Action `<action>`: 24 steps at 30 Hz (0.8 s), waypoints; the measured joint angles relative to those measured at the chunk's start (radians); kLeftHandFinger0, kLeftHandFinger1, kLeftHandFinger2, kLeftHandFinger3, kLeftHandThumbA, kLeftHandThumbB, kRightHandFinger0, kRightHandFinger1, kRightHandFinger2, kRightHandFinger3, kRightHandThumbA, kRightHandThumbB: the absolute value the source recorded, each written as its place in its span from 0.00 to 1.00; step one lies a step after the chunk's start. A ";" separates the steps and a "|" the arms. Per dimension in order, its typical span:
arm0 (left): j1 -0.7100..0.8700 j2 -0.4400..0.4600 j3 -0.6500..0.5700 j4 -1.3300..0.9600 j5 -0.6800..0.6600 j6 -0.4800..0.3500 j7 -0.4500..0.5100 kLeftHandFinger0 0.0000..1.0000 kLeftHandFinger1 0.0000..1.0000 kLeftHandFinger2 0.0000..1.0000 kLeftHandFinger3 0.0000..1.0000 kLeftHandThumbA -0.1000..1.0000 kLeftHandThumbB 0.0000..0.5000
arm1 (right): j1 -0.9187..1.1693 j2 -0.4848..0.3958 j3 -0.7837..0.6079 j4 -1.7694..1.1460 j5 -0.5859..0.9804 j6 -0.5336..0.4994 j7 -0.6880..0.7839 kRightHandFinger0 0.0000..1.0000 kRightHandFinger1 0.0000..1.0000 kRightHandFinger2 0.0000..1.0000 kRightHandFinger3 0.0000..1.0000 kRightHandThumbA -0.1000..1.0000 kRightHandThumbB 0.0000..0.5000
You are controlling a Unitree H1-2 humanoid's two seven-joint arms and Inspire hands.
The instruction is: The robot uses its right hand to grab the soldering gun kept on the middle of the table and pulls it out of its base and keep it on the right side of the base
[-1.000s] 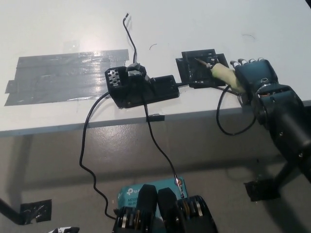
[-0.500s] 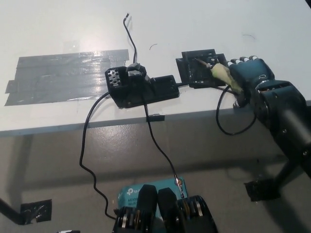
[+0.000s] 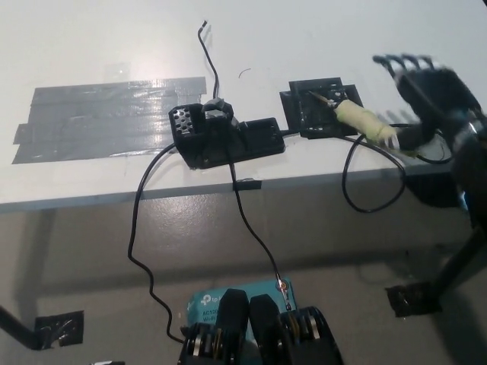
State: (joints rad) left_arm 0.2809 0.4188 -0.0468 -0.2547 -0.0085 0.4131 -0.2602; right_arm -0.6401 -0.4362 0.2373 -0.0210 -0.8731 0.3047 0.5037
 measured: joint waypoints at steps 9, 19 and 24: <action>0.000 0.000 0.001 0.013 0.000 0.001 0.000 0.23 0.30 0.40 0.79 0.77 0.53 | 0.413 0.071 -0.279 -0.318 0.175 0.023 -0.003 1.00 1.00 1.00 1.00 0.76 0.35; 0.005 0.000 0.005 0.016 0.005 0.000 0.000 0.22 0.31 0.41 0.76 0.74 0.53 | 0.691 0.097 -0.394 -0.318 0.341 -0.020 -0.053 1.00 1.00 1.00 1.00 0.60 0.28; 0.013 0.000 0.007 0.017 0.008 0.001 0.000 0.23 0.32 0.42 0.76 0.74 0.55 | 0.735 0.090 -0.363 -0.165 0.370 -0.075 -0.078 1.00 1.00 1.00 1.00 0.46 0.29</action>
State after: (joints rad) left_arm 0.2938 0.4192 -0.0402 -0.2378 -0.0002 0.4140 -0.2599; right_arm 0.0951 -0.3462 -0.1254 -0.1861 -0.5027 0.2299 0.4260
